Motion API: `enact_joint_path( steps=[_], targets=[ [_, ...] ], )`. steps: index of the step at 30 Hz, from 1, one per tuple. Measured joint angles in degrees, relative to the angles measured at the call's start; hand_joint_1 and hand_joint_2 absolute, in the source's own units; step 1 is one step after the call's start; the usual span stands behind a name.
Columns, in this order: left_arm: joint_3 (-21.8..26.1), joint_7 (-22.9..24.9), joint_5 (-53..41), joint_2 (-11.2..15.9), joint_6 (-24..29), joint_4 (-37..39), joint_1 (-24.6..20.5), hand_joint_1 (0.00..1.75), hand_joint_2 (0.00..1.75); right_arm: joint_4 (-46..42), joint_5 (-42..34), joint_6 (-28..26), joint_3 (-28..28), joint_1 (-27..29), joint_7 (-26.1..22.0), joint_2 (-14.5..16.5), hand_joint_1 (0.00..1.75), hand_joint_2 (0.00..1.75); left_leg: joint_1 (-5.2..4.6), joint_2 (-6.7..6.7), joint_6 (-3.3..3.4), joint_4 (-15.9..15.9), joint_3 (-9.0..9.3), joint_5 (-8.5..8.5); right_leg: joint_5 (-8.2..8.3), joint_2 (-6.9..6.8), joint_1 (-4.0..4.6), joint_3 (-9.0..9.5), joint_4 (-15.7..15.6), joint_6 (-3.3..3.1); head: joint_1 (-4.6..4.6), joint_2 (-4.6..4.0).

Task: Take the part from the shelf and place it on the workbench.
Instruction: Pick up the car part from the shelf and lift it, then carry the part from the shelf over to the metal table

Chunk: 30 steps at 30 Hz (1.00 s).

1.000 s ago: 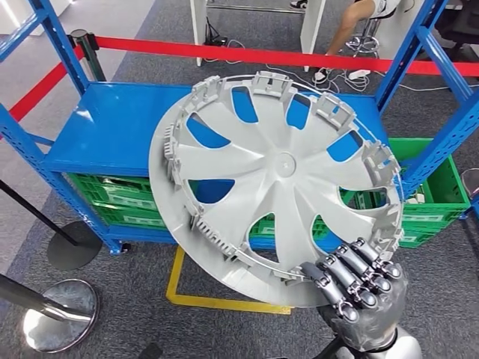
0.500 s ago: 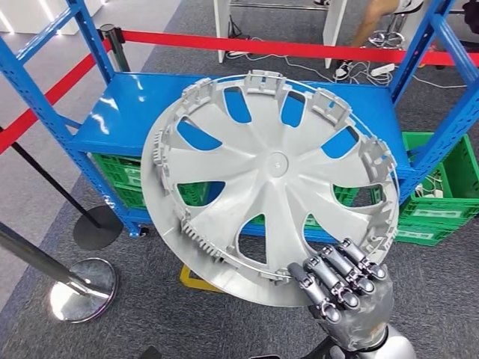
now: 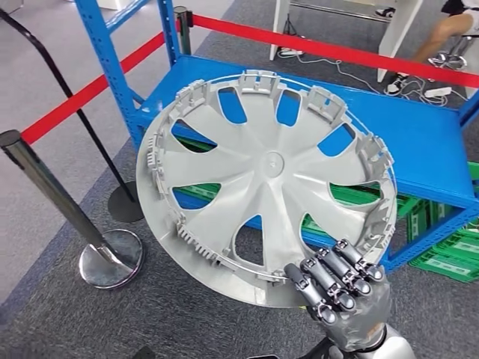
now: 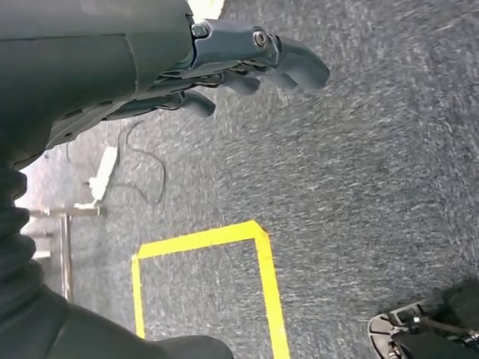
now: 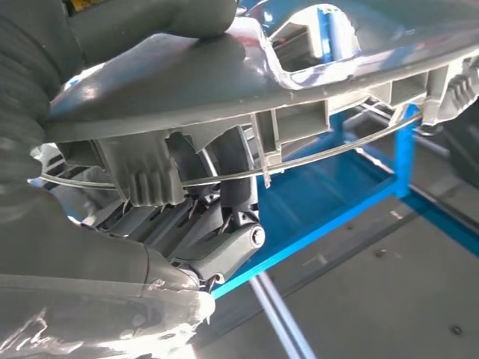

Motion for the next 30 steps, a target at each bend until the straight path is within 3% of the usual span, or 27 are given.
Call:
enact_joint_path(
  steps=[1,2,3,4,5,7,9,11,13,15,17,18,20,22,23,24,26,28,30],
  targets=[
    [0.01,0.01,-0.01,-0.02,-0.01,0.0,-0.04,0.0,1.75,0.01,0.01,0.0,-0.01,0.01,0.0,0.0,1.75,1.75,-0.15,-0.78,0.24,0.01,-0.2,0.14,-1.65,0.76,0.05,-1.96,4.09,-0.1,0.04,0.0],
    [0.01,0.01,-0.01,-0.05,-0.01,0.0,-0.02,0.0,1.75,0.01,0.01,0.0,-0.01,0.01,0.0,0.0,1.75,1.75,-0.3,-1.58,0.37,0.03,-0.34,0.26,-2.31,1.08,0.11,-3.39,6.86,-0.26,0.03,0.0],
    [0.01,0.01,-0.02,-0.07,-0.02,0.0,0.04,0.0,1.75,0.01,0.02,0.0,-0.01,0.01,0.0,0.0,1.75,1.75,-0.42,-2.37,0.43,0.04,-0.41,0.35,-1.82,1.22,0.17,-3.88,7.53,-0.48,0.02,0.0],
    [0.01,0.01,-0.02,-0.06,-0.02,0.0,0.1,0.0,1.75,0.01,0.02,0.0,-0.01,0.01,0.0,0.0,1.75,1.75,-0.49,-3.18,0.42,0.05,-0.42,0.43,-0.24,1.42,0.22,-3.25,5.87,-0.74,0.02,0.0],
    [0.01,0.01,-0.03,-0.05,-0.02,0.0,0.13,0.0,1.75,0.01,0.02,0.0,-0.01,0.0,0.0,0.0,1.75,1.75,-0.52,-4.01,0.33,0.06,-0.4,0.52,2.06,1.95,0.25,-1.66,2.28,-1.05,0.02,0.0],
    [0.01,0.01,-0.03,-0.07,-0.03,0.0,0.06,0.0,1.75,0.01,0.01,0.0,-0.01,-0.08,0.0,0.0,1.75,1.75,-0.56,-5.49,-0.04,0.17,-0.59,0.77,5.18,4.4,0.1,1.67,-5.21,-1.48,0.01,0.0],
    [0.01,0.01,-0.04,-0.08,-0.04,0.0,0.06,0.0,1.75,-0.01,0.02,0.0,0.01,-0.15,-0.01,0.0,1.75,1.75,-0.4,-6.63,-0.73,0.23,-1.22,1.23,5.76,5.93,0.1,2.95,-8.17,-1.66,-0.03,0.0],
    [0.01,0.01,-0.05,0.02,-0.04,0.0,0.27,0.0,1.75,-0.01,0.04,0.0,0.04,-0.17,-0.02,0.0,1.75,1.75,-0.1,-7.38,-1.54,0.12,-1.82,1.72,6.14,5.1,0.21,2.91,-8.36,-2.01,-0.03,0.0],
    [0.02,0.01,-0.05,0.05,-0.04,0.0,0.46,0.0,1.75,-0.01,0.03,0.0,0.12,-0.16,-0.02,0.0,1.75,1.75,-0.23,-5.39,-2.14,1.72,-2.8,0.52,6.64,3.79,0.08,2.81,-8.64,-2.61,-0.34,0.0],
    [0.03,0.01,-0.07,-0.03,-0.05,0.0,0.33,0.0,1.75,-0.01,0.02,0.0,0.17,-0.12,-0.02,0.0,1.75,1.75,-0.41,-2.29,-2.59,7.6,-5.47,-3.08,6.9,2.22,0.08,2.66,-8.81,-2.98,-0.73,0.0],
    [0.03,0.01,-0.08,-0.07,-0.08,0.0,0.15,0.0,1.75,-0.01,0.02,0.0,0.17,-0.12,-0.02,0.0,1.75,1.75,-0.33,-1.35,-2.92,14.29,-8.29,-5.96,6.96,0.61,0.18,2.41,-8.78,-3.08,-0.82,0.0],
    [0.03,0.02,-0.08,-0.07,-0.12,0.0,0.15,0.0,1.75,0.0,0.03,0.0,0.17,-0.12,-0.02,0.0,1.75,1.75,-0.32,-1.26,-2.99,15.46,-8.55,-6.0,6.98,-0.17,0.19,2.32,-8.76,-3.09,-0.84,0.0],
    [0.03,0.12,-0.1,-0.02,-0.21,0.0,0.21,0.0,1.75,0.01,0.04,0.0,0.19,-0.14,-0.02,0.0,1.75,1.75,-0.35,-0.85,-2.89,11.53,-5.87,-3.4,6.97,-1.66,0.2,2.31,-8.74,-3.06,-0.85,0.0],
    [0.03,0.27,-0.14,0.01,-0.23,0.0,0.1,0.0,1.75,0.01,0.03,0.0,0.22,-0.2,-0.02,0.0,1.75,1.75,-0.65,1.44,-2.52,3.99,-1.54,-0.7,6.87,-2.98,0.48,2.32,-8.61,-2.83,-0.91,0.0],
    [0.03,0.32,-0.15,-0.01,-0.24,0.0,-0.04,0.0,1.75,0.0,0.03,0.0,0.23,-0.23,-0.02,0.0,1.75,1.75,-0.81,2.42,-2.16,1.52,-0.28,-0.14,6.83,-3.52,0.7,2.28,-8.55,-2.61,-0.9,0.0],
    [0.03,0.35,-0.17,-0.02,-0.26,0.0,-0.11,0.0,1.75,-0.01,0.03,0.0,0.24,-0.3,-0.02,0.01,1.75,1.75,-0.98,2.98,-1.79,0.23,0.22,-0.06,6.79,-4.06,0.93,2.25,-8.5,-2.36,-0.88,0.0],
    [0.03,0.46,-0.23,-0.03,-0.3,0.0,0.0,0.0,1.75,-0.01,0.05,0.0,0.25,-0.42,-0.02,0.02,1.75,1.75,-1.09,2.02,-1.0,-0.04,-0.07,0.0,6.77,-5.13,1.06,2.32,-8.61,-1.88,-0.79,0.0],
    [0.03,0.62,-0.33,0.01,-0.33,0.0,0.25,0.0,1.75,0.01,0.09,0.0,0.26,-0.52,-0.02,0.06,1.75,1.75,-0.91,0.86,-0.29,-0.24,-0.21,0.29,5.7,-4.07,0.86,1.87,-7.53,-1.33,-0.7,0.0],
    [0.05,0.7,-0.51,0.11,-0.33,0.0,0.16,0.0,1.75,0.01,0.1,0.0,0.25,-0.52,-0.02,0.1,1.75,1.75,-0.66,-0.35,0.36,-0.36,-0.41,0.62,2.46,-0.94,0.6,-0.54,-2.14,-0.91,-0.49,0.0]
  ],
)
